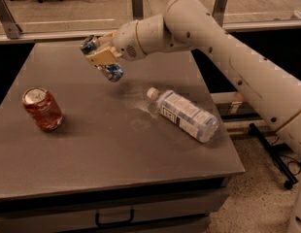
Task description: Place redbull can upright
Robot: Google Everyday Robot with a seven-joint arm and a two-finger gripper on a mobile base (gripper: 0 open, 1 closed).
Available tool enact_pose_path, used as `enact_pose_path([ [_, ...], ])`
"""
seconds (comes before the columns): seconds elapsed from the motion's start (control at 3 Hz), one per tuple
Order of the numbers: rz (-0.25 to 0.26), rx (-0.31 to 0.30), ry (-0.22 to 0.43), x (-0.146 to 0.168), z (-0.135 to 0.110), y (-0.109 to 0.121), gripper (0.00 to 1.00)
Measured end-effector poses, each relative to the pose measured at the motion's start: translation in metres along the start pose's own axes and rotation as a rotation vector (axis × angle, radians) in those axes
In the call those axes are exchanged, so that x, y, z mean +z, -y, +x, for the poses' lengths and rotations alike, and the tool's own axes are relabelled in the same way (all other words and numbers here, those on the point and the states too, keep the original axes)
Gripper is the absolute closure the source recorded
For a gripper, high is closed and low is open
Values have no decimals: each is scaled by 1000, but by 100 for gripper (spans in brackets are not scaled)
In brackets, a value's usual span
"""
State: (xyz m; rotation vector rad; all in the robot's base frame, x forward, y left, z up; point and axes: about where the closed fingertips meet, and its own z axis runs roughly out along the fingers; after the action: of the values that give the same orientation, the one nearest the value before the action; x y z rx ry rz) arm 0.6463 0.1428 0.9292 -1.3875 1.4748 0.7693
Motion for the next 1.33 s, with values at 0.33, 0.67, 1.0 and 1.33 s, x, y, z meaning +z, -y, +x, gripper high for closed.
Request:
enact_pose_path([
  [0.33,-4,11,74,13,2,26,100],
  [0.67,-13,42,152,20,12,38,100],
  [1.0,-17,53,236,19,17,44,100],
  [1.33,-19,47,300,14,20,44,100],
])
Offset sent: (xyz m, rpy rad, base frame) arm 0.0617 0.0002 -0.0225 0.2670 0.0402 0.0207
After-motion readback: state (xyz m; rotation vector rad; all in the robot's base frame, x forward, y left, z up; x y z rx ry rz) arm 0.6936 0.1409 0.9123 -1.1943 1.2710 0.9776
